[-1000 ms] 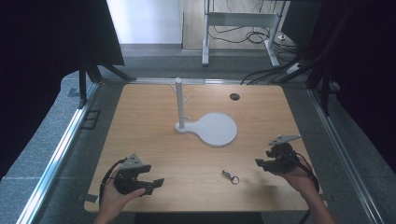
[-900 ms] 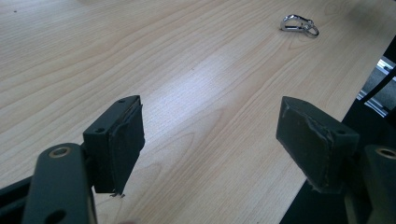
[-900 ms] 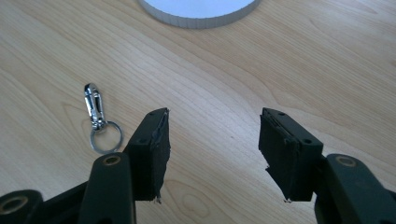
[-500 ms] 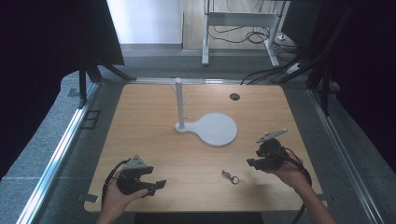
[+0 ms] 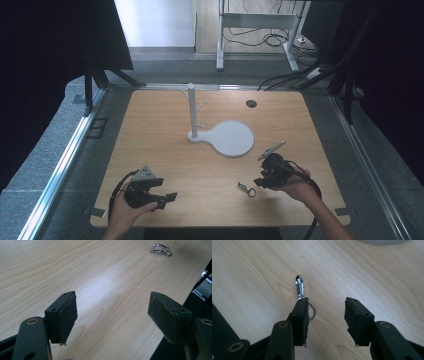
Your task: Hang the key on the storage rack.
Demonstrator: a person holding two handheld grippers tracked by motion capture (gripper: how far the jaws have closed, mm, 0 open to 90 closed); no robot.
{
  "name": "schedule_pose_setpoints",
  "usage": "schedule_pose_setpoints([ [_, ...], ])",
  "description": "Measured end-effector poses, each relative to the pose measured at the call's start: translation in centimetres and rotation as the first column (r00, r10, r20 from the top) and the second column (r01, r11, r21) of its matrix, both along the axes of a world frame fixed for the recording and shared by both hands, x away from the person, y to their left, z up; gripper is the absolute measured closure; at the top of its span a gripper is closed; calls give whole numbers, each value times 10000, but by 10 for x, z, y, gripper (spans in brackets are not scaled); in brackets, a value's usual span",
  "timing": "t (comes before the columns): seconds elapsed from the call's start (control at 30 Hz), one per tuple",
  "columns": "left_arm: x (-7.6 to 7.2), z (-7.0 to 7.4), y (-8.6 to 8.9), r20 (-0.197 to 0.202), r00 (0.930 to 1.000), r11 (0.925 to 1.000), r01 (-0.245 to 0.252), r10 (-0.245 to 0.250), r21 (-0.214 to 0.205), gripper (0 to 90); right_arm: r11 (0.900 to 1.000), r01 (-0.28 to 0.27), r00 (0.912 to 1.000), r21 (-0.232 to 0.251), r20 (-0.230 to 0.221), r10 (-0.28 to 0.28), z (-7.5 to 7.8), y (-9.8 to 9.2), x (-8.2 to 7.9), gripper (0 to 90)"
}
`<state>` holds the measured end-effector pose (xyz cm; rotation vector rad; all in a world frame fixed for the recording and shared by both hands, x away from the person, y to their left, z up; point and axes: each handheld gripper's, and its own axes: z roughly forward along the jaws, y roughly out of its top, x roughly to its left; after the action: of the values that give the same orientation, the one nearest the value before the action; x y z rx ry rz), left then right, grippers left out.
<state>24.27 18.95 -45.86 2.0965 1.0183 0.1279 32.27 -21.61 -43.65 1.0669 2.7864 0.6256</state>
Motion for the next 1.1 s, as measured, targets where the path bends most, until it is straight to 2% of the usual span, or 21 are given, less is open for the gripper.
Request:
schedule_pose_setpoints([
  [0.27,-1,0,-1,-24,10000,10000,3,-3,31,240,9995,-295,9984,-60,-478,292,-4,11,1,596],
  [0.5,-1,1,1,22,10000,10000,-18,18,4,240,9991,-412,9968,-45,-686,408,-10,18,1,612],
  [0.77,-1,0,0,1,10000,10000,-1,1,30,240,9968,-677,9930,-416,-998,633,-22,32,3,649],
  [1.1,-1,-1,-1,-54,10000,10000,23,-23,43,240,9917,-961,9900,-855,-1119,863,-30,44,6,681],
])
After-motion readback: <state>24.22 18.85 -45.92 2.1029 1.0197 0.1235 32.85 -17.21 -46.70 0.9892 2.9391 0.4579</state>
